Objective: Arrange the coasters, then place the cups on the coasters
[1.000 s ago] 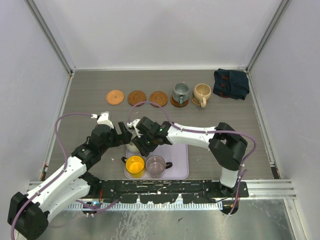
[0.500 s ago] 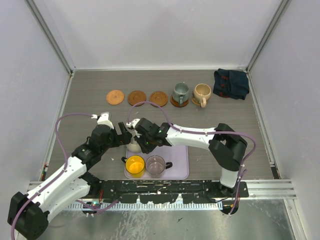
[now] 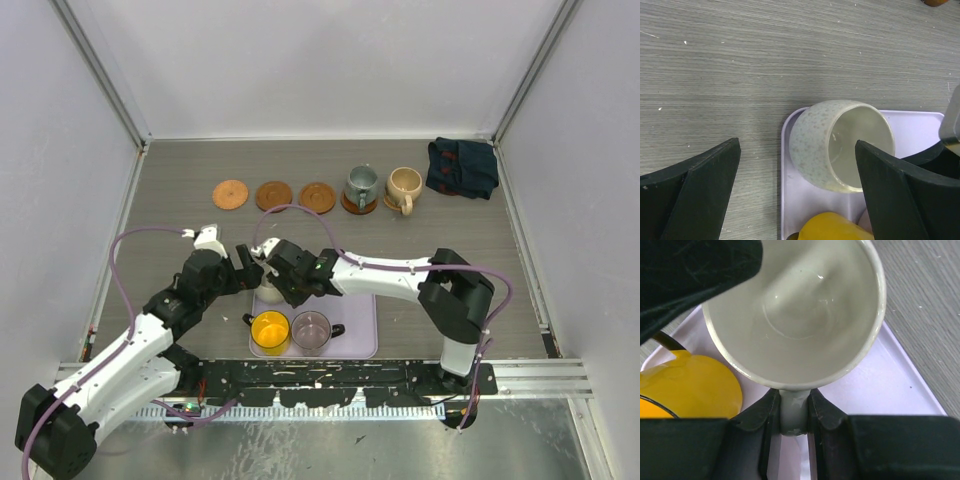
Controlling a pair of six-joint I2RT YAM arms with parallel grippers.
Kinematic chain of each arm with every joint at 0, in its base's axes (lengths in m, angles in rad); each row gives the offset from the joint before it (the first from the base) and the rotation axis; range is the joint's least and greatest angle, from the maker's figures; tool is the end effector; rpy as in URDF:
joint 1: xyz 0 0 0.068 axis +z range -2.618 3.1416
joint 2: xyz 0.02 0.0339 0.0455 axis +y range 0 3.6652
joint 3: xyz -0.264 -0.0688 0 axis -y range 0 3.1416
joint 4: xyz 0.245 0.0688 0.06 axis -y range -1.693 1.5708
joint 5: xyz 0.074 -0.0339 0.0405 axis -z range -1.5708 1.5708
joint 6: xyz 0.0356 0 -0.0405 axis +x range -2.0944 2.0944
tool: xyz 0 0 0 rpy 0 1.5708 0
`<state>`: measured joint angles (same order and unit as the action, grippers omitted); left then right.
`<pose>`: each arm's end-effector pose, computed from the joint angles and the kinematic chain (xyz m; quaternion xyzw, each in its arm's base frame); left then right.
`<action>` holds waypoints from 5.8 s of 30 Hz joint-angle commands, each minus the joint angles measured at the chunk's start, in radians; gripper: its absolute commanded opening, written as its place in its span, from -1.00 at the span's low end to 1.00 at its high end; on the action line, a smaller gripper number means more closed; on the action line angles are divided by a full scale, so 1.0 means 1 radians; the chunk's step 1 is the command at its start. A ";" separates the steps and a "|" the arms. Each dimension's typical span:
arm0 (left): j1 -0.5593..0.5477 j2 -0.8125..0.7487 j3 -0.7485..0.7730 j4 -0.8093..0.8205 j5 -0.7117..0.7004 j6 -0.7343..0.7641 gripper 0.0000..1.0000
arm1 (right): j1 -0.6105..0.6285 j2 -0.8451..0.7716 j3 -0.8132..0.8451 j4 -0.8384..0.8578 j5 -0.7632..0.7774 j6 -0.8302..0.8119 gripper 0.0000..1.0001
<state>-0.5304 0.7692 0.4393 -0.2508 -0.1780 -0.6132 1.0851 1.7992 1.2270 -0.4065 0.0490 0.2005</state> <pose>0.1522 -0.0819 0.2147 -0.0785 0.8740 -0.1903 0.4402 0.1786 0.3347 0.1975 -0.4028 0.8673 0.1561 0.2475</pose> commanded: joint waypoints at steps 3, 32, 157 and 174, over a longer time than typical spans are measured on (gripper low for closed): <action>-0.005 -0.042 0.001 0.076 -0.060 0.004 0.98 | 0.001 -0.131 0.044 0.049 0.226 0.035 -0.98; -0.003 0.038 0.035 0.134 -0.106 0.086 0.99 | -0.264 0.228 0.441 0.320 0.703 0.198 -0.99; -0.010 -0.248 -0.028 -0.234 0.057 -0.010 0.96 | -0.327 -0.510 -0.242 0.142 0.049 -0.158 0.41; -0.057 -0.441 -0.052 -0.440 0.185 -0.172 0.97 | -0.327 -0.591 -0.305 0.021 -0.208 -0.195 0.39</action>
<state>-0.5732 0.3210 0.3824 -0.6727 -0.0357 -0.7494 0.7609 1.2388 0.9031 -0.4042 -0.0887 0.0090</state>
